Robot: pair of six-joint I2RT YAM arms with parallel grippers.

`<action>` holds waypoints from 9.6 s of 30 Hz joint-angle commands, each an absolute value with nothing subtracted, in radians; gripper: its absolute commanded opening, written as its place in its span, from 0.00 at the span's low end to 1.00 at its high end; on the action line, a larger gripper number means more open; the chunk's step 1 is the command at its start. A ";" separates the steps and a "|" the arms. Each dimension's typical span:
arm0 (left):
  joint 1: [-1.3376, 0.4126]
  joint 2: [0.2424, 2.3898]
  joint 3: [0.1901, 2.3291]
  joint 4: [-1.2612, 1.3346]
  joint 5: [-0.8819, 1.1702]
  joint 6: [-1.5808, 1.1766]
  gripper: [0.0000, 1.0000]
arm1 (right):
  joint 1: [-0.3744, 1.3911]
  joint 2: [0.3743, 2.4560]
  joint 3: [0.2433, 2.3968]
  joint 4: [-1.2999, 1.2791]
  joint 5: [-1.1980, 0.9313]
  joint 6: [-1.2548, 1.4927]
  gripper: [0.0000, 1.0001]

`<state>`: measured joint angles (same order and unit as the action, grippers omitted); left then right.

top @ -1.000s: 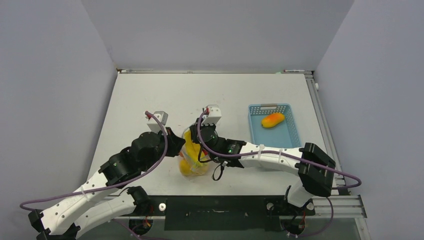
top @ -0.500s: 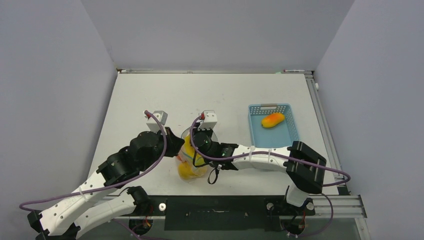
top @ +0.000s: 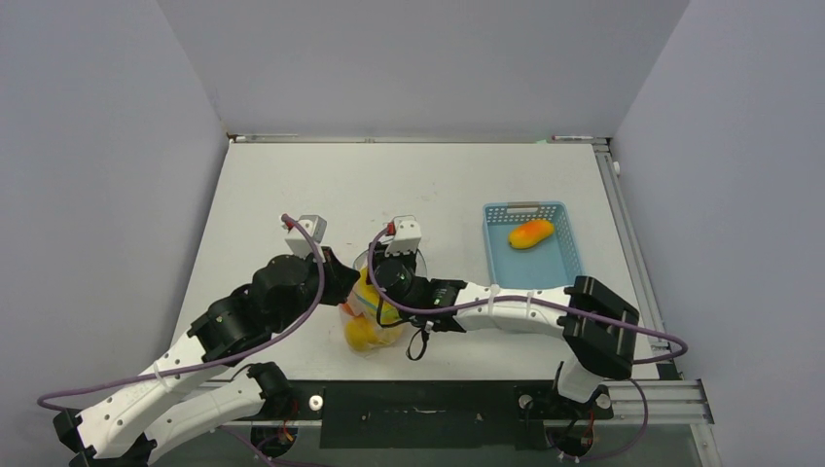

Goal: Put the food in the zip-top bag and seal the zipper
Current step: Place the fake fruit in the zipper food storage bag, then pick up the fake fruit from the bin, then place the fake fruit in the zipper food storage bag, then adjust the zipper food storage bag at the center of the board.

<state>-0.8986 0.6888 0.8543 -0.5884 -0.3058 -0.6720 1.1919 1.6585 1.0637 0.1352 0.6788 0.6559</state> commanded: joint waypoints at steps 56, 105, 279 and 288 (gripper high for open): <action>-0.888 0.635 0.913 -0.602 -0.297 -0.420 0.00 | 0.277 1.334 0.846 -0.262 0.360 0.776 0.91; -0.757 0.613 0.816 -0.577 -0.196 -0.437 0.00 | 0.089 1.555 0.708 0.126 0.211 1.005 0.49; -0.690 0.376 0.665 -0.503 -0.393 -0.897 0.00 | 1.508 1.723 1.604 -0.579 0.657 0.828 0.50; -0.689 0.349 0.661 -0.517 -0.410 -0.901 0.00 | 1.489 1.744 1.619 -0.570 0.620 0.797 0.32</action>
